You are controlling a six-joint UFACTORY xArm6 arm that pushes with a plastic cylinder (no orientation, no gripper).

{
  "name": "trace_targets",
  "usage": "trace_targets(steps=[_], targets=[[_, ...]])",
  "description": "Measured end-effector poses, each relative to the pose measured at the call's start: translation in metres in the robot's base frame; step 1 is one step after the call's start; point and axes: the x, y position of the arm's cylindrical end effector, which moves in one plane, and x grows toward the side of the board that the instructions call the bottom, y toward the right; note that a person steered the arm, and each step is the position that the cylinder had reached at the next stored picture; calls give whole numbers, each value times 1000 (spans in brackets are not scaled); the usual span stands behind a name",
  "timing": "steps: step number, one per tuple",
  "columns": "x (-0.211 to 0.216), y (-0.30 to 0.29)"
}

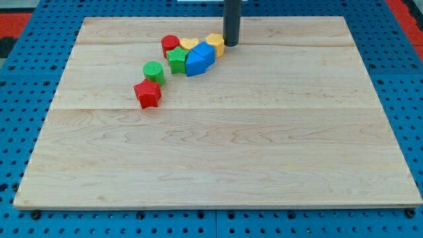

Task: Point at the green circle

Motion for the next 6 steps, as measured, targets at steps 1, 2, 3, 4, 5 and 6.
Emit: trace_targets(steps=[1, 2, 3, 4, 5, 6], targets=[[0, 5], [-7, 28], [51, 46], [106, 9], [122, -21], [122, -27]])
